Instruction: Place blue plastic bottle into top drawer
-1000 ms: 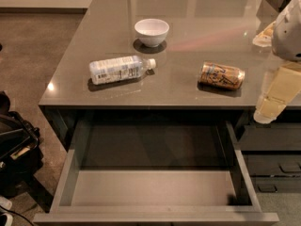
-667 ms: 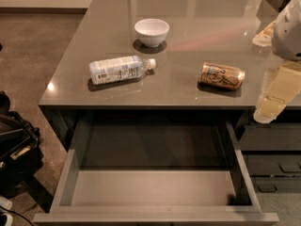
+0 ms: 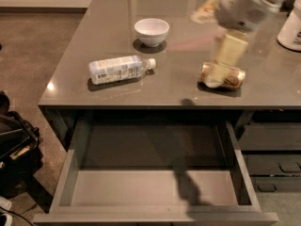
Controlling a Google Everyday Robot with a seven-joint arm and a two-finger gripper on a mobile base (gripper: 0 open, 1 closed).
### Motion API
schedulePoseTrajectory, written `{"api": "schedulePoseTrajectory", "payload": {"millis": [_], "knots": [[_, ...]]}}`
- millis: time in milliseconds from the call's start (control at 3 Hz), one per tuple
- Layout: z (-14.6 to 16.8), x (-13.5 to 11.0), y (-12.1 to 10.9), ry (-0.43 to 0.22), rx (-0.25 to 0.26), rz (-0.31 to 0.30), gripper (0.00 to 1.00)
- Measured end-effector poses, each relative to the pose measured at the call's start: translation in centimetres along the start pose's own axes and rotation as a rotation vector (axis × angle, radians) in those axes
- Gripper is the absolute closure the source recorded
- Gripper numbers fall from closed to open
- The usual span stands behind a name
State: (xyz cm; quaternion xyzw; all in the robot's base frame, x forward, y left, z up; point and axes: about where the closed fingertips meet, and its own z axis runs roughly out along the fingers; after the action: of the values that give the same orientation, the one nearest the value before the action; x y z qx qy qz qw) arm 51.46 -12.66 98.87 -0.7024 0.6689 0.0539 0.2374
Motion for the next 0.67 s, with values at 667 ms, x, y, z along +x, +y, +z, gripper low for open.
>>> {"api": "schedulePoseTrajectory", "payload": {"millis": [667], "knots": [[7.3,-13.4,-6.0,-0.340,-0.113,-0.313,0.00]]}}
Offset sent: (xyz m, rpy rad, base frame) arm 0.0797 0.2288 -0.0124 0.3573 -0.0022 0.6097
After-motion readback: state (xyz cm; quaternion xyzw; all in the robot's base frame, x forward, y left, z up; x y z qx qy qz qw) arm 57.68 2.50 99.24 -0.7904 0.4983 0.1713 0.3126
